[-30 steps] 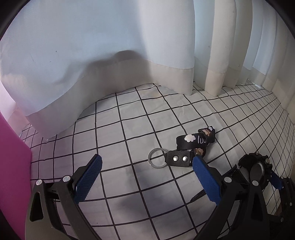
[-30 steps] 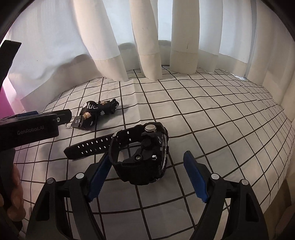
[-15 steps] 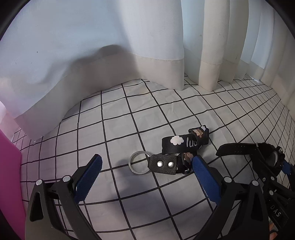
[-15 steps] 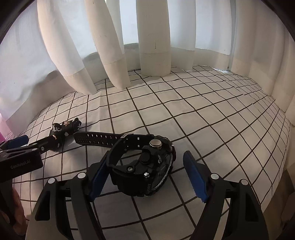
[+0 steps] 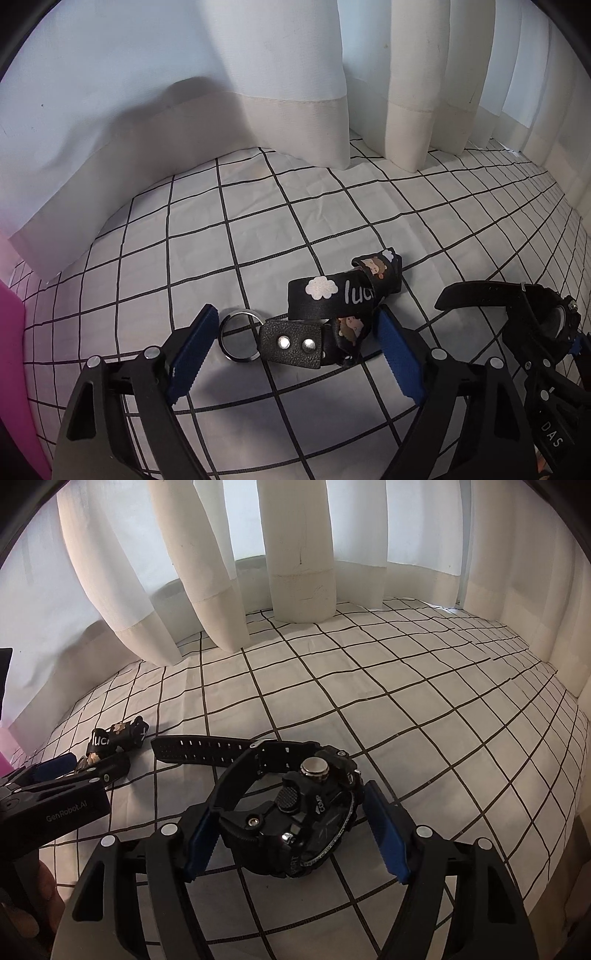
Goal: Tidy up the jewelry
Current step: 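Move the left tool to the black 'luc' keychain strap while the right tool approaches the black wristwatch, then close the left tool on the keychain strap while the right tool grips the wristwatch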
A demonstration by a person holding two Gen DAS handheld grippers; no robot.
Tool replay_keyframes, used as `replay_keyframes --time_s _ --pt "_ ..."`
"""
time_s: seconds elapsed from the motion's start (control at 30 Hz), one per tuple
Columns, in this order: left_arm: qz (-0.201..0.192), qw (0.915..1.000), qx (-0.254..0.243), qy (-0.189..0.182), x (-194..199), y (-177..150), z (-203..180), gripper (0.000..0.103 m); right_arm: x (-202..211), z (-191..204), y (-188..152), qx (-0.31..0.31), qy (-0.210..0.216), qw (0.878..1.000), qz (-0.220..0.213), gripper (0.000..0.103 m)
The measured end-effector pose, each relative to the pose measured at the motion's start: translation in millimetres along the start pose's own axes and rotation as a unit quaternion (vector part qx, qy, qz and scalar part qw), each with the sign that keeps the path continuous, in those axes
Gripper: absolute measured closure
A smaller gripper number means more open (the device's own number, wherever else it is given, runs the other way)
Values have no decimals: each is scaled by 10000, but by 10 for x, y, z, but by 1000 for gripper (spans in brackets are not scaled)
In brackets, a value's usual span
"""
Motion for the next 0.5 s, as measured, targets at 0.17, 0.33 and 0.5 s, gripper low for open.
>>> replay_keyframes --time_s 0.17,0.33,0.5 --pt "-29 9999 -107 -31 5 -15 -137 45 12 -11 5 -36 90 10000 -14 38" --pt "-69 9997 -229 88 39 -31 -244 74 30 -25 7 -87 172 9998 -41 38" --pt "-105 9997 -195 140 71 -45 -224 74 57 -47 -9 -146 234 9996 -64 38"
Point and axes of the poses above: each gripper's, at about its wrist camera, not at the fingertips, and x roughly against the way its jaws point, z to its left, y to its top, the point moved 6 cm from there along -x, roughly the way its jaws point, and after that the axes turned 9 degrees about z, right-handed, at the moved point
